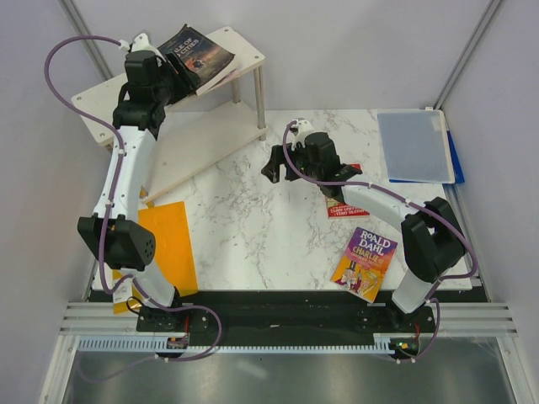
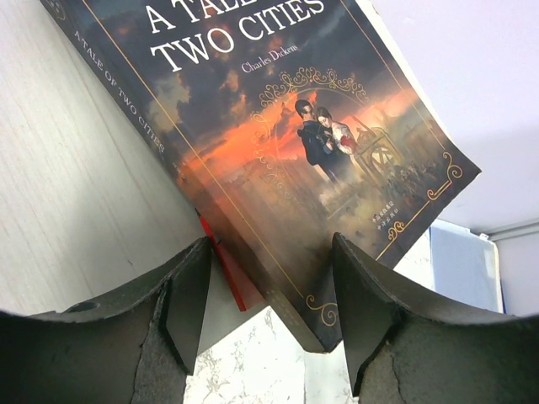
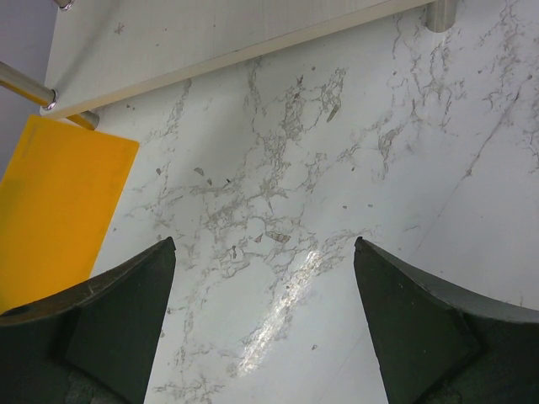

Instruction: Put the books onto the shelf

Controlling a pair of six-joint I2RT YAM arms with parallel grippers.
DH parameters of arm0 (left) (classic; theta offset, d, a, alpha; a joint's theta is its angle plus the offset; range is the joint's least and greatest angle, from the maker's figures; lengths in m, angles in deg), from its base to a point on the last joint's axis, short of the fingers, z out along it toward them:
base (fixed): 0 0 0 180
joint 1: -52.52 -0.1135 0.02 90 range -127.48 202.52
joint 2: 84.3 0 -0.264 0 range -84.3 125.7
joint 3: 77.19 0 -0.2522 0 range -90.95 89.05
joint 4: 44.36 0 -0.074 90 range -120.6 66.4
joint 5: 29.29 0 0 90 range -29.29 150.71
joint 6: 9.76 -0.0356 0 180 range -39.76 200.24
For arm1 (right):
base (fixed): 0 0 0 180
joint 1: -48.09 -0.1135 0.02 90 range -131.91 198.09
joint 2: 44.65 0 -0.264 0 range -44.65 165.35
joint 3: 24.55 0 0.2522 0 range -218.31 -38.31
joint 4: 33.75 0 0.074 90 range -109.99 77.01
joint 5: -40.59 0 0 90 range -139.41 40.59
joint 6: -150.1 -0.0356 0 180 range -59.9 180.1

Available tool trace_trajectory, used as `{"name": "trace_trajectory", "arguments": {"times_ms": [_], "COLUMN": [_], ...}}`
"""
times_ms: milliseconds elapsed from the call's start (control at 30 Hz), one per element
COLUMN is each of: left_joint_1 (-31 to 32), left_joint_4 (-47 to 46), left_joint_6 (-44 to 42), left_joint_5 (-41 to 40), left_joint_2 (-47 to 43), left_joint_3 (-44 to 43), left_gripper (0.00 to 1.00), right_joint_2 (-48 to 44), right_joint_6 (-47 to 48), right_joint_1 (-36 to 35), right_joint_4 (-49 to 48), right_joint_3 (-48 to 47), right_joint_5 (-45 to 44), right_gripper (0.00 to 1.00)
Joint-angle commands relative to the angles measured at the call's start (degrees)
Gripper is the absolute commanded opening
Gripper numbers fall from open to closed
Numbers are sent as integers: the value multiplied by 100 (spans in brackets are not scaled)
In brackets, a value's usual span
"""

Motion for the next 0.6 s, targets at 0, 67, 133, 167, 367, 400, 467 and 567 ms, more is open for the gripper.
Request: {"name": "trace_trajectory", "arguments": {"times_ms": [0, 67, 133, 167, 367, 400, 467, 567], "left_joint_1": [70, 61, 52, 52, -1, -9, -27, -27], "left_joint_4": [407, 407, 407, 407, -295, -418, -770, -1078], "left_joint_6": [-21, -64, -108, -117, -240, -240, -275, -345], "left_joint_5": [-160, -258, -371, -424, -276, -136, -73, 137], "left_joint_2": [-1, -28, -107, -142, -730, -827, -1108, -1451], "left_joint_3": [210, 193, 201, 219, 684, 772, 974, 1203], "left_gripper": [66, 67, 71, 72, 84, 85, 86, 86], "right_joint_2": [2, 20, 29, 20, 20, 20, 20, 11], "right_joint_6": [-11, -12, -12, -12, -29, -29, -12, -3], "right_joint_1": [5, 5, 5, 14, 5, 14, 5, 14], "right_joint_4": [-180, -180, -180, -180, -197, -197, -206, -215], "right_joint_3": [59, 50, 41, 58, 103, 111, 138, 190], "right_joint_5": [79, 97, 123, 123, 141, 132, 97, -8], "right_gripper": [94, 94, 94, 94, 94, 94, 94, 95]}}
